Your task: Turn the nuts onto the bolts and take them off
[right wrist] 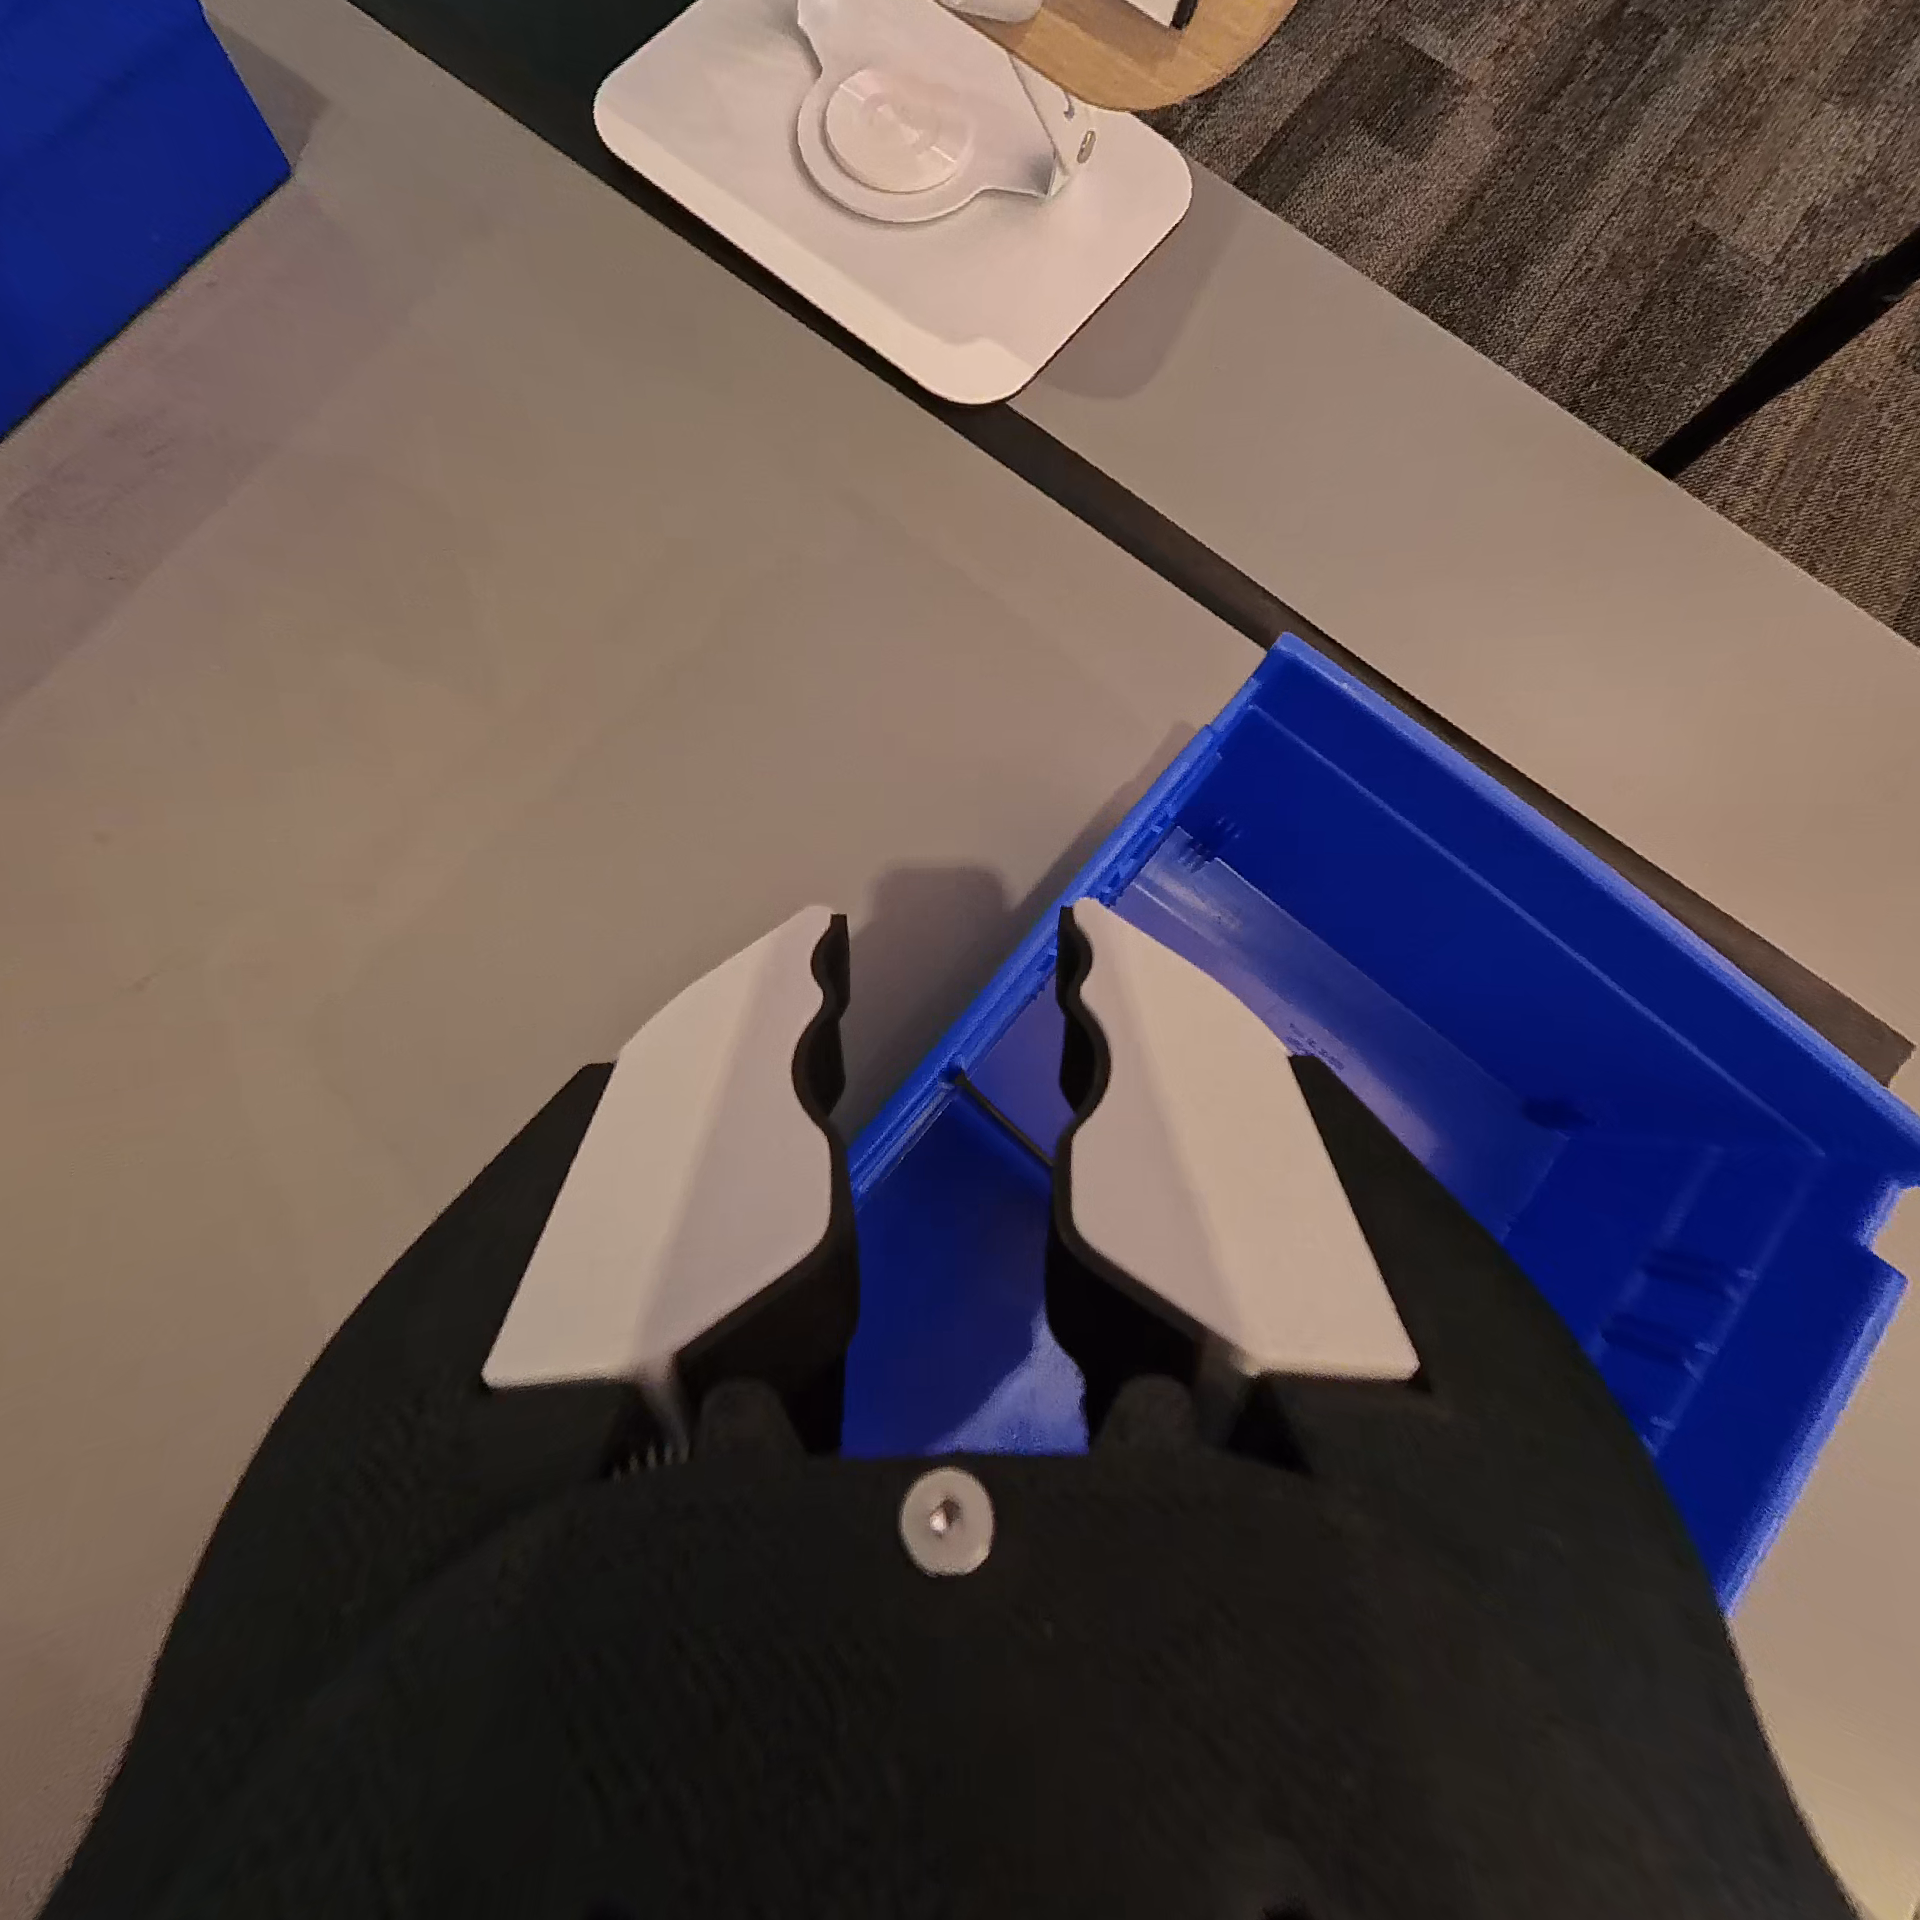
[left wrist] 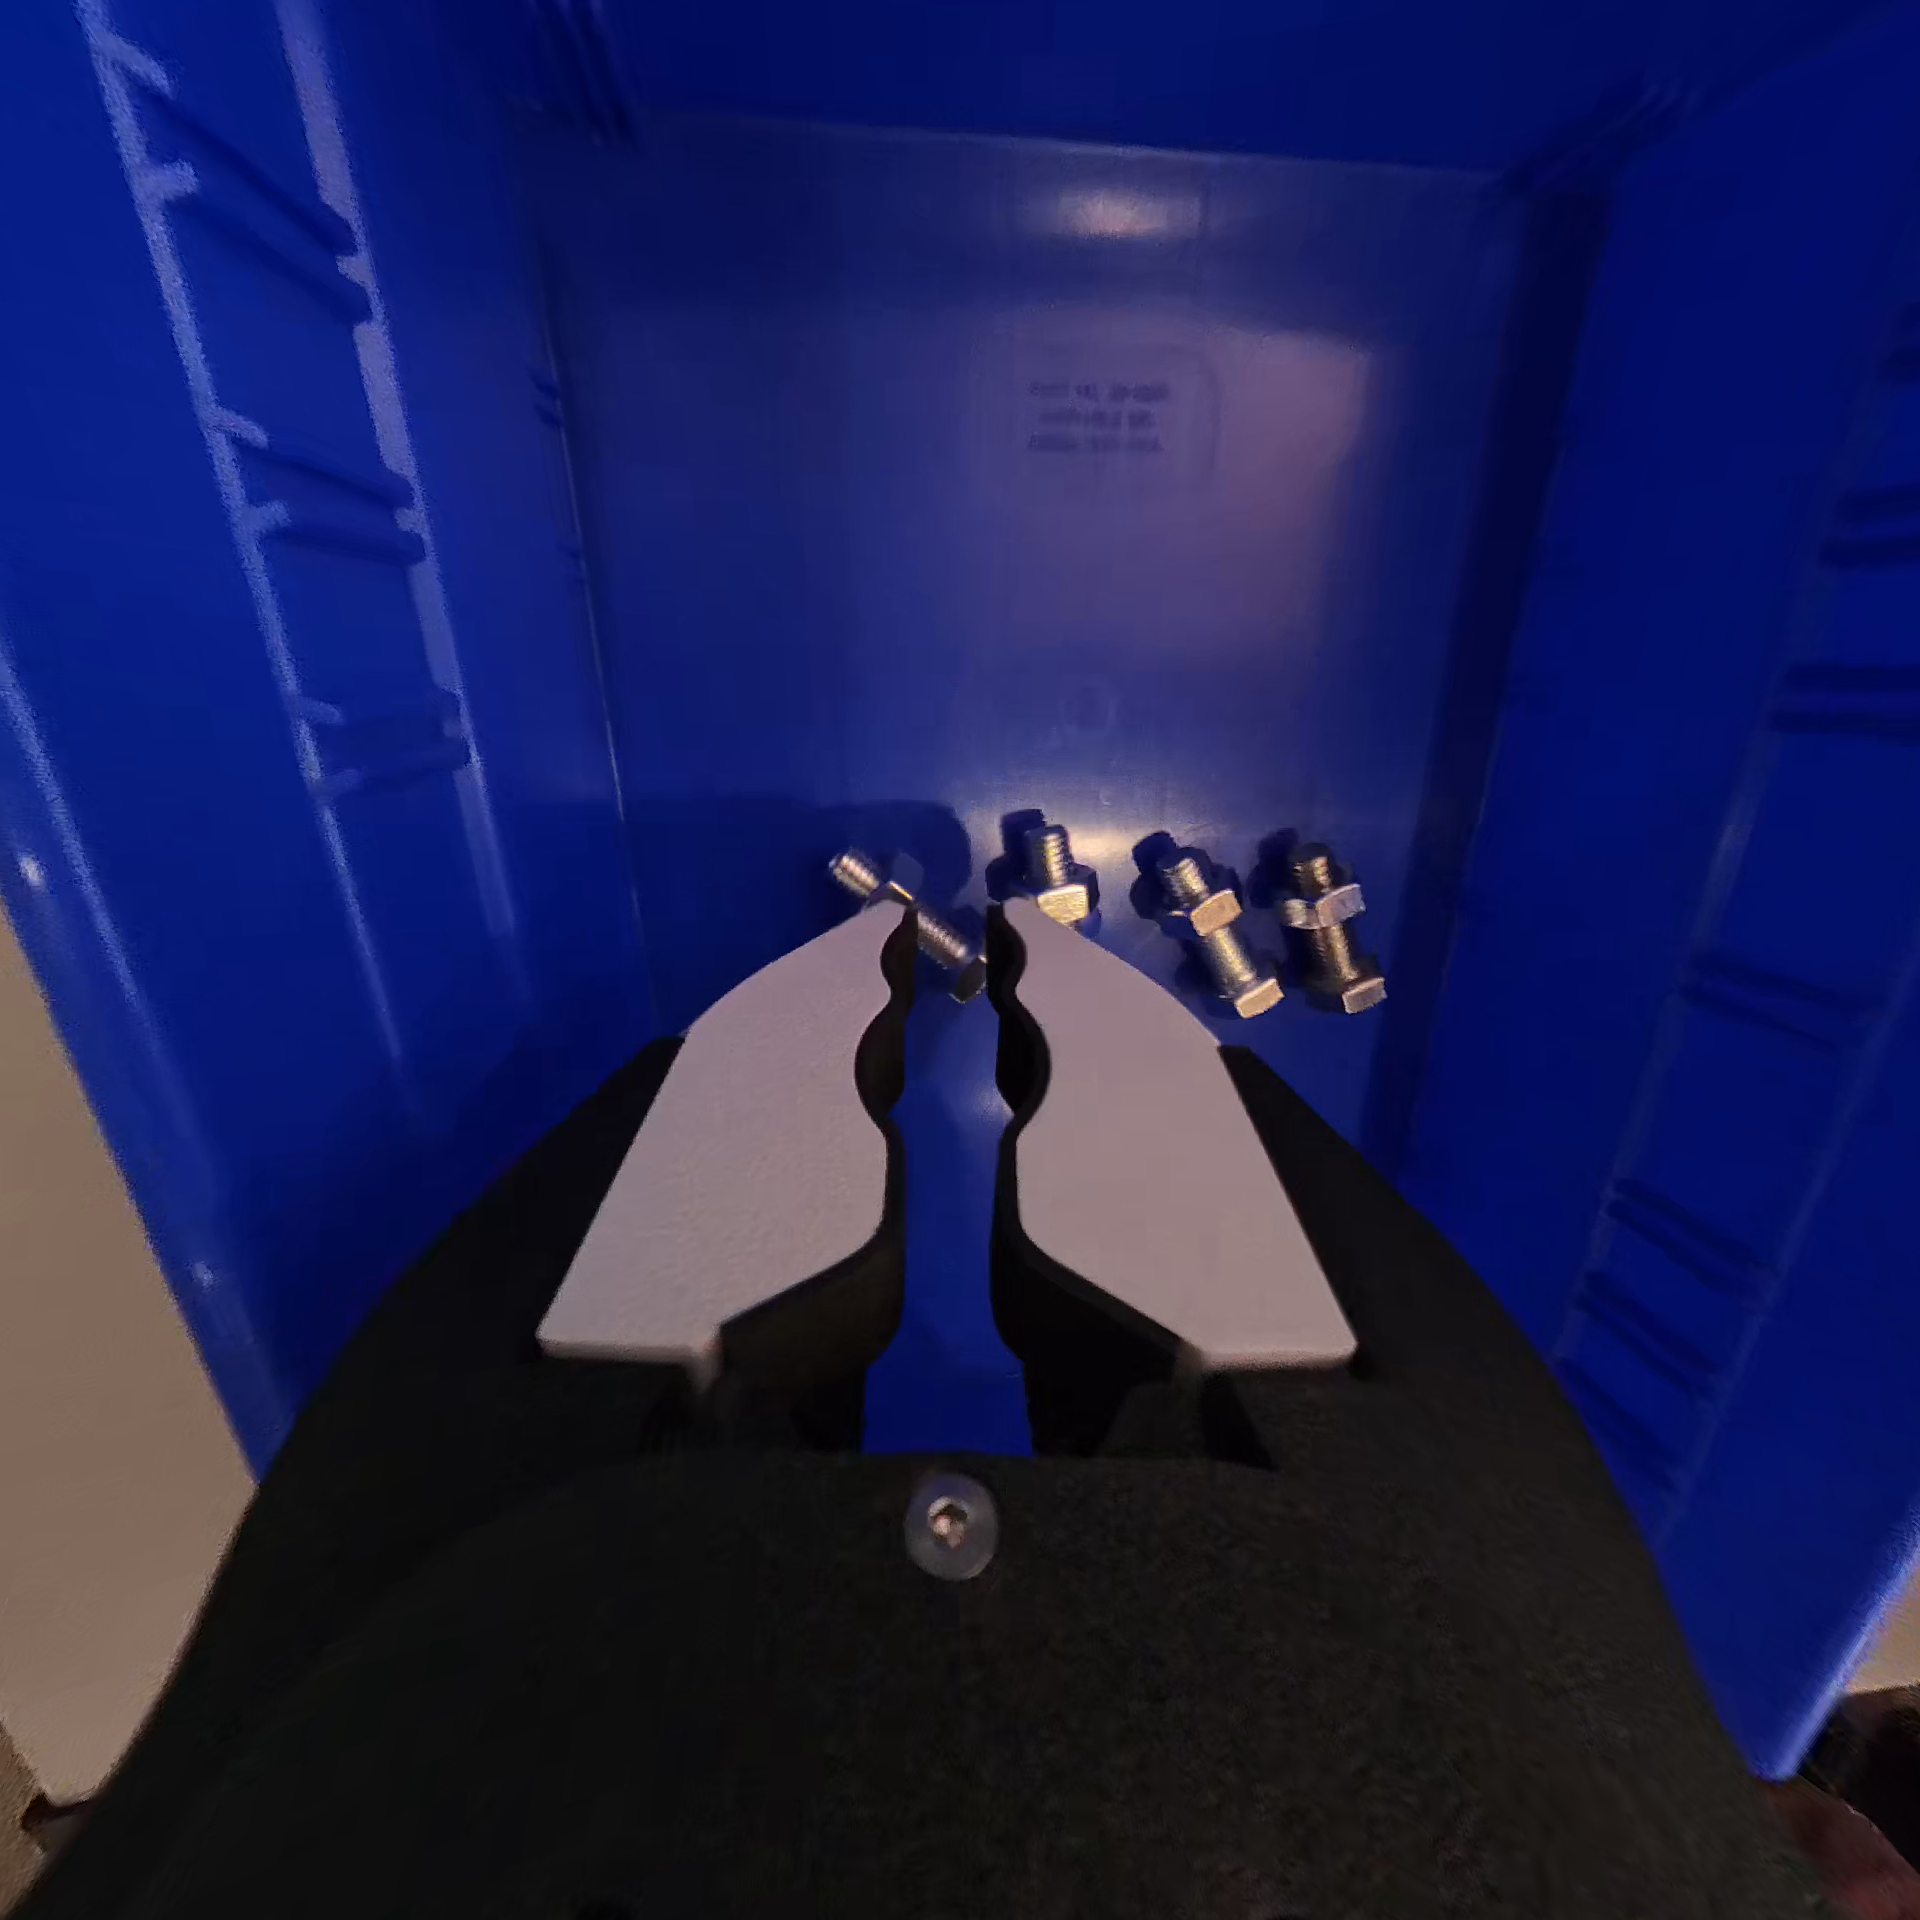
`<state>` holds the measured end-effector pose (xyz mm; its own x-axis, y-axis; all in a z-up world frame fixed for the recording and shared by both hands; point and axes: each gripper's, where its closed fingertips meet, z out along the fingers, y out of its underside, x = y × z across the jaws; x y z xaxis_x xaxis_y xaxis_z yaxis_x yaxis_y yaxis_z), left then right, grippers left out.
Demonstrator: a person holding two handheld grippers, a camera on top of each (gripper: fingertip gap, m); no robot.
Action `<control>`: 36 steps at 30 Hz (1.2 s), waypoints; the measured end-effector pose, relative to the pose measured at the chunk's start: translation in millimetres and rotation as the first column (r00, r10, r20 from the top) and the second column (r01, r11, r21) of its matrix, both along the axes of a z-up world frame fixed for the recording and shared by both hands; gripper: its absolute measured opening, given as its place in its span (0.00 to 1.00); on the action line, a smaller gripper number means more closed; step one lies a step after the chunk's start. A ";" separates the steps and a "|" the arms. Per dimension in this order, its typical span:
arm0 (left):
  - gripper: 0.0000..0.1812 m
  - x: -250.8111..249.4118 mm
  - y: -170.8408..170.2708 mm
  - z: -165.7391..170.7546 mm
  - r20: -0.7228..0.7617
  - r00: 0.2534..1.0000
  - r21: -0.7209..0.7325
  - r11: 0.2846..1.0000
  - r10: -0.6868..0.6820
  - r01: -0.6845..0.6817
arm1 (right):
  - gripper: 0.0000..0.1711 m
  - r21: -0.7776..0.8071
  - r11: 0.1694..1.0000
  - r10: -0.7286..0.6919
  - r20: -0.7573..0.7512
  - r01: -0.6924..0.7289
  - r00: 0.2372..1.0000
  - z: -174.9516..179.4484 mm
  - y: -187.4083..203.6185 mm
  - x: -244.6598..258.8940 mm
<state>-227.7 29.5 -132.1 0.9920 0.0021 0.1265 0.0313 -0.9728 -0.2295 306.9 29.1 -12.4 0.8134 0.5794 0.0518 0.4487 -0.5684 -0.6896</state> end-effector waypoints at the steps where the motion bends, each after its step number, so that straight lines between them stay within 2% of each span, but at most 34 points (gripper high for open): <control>1: 0.07 -0.9 -0.9 -3.3 -0.005 1.000 -0.015 1.000 0.005 -0.005 | 0.23 0.000 1.000 0.003 0.002 -0.003 1.000 -0.1 -0.3 -0.9; 4: 0.05 -4.5 -1.2 -4.6 -0.014 1.000 -0.018 1.000 0.020 -0.021 | 0.23 -0.002 1.000 0.011 0.009 -0.011 1.000 -0.8 -1.0 -3.6; 10: 0.12 -10.0 -8.3 -3.0 -0.034 0.999 -0.045 0.998 0.039 -0.040 | 0.24 -0.019 1.000 0.016 0.034 -0.016 0.999 -5.9 -1.3 -5.0; 14: 0.14 -8.8 -10.4 -7.3 -0.039 0.999 -0.068 0.997 0.037 -0.040 | 0.23 -0.024 1.000 0.018 0.046 -0.017 0.999 -8.0 -1.5 -5.1; 33: 0.11 -3.8 -4.6 -6.4 -0.088 0.995 -0.053 0.997 0.051 -0.056 | 0.23 -0.051 0.998 0.036 0.107 -0.030 0.994 -19.7 -1.4 -10.9; 36: 0.12 -2.2 -10.0 -16.4 -0.069 0.996 -0.109 0.992 0.052 -0.060 | 0.23 -0.042 0.999 0.037 0.115 -0.032 0.993 -19.4 -0.5 -11.4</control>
